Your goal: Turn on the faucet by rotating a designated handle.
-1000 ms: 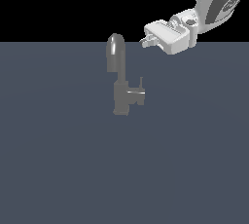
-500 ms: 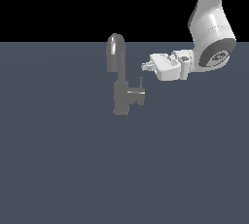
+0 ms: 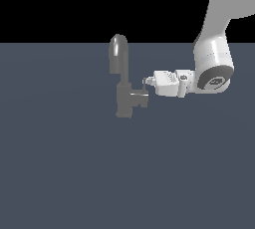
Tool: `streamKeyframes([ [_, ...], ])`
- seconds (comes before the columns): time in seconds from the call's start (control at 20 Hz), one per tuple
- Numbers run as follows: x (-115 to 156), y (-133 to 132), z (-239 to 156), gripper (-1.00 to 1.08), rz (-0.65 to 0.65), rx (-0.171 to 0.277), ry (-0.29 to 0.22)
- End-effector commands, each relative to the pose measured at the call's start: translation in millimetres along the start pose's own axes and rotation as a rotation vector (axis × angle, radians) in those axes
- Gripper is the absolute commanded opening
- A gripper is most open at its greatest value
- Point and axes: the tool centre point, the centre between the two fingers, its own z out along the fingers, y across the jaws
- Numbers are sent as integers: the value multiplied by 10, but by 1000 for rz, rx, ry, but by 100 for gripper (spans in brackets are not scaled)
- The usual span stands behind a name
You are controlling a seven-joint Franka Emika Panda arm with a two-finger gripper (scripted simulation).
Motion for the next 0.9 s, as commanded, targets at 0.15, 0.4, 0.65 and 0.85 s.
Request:
streamKeyframes([
  [0.15,54,-6,16,-100,14,15,-13],
  [0.4,46,-6,17,-100,11,13,-12],
  [0.65,22,86,18,-100,11,13,-12],
  [0.85,-2,182,20,-100,11,13,-12],
])
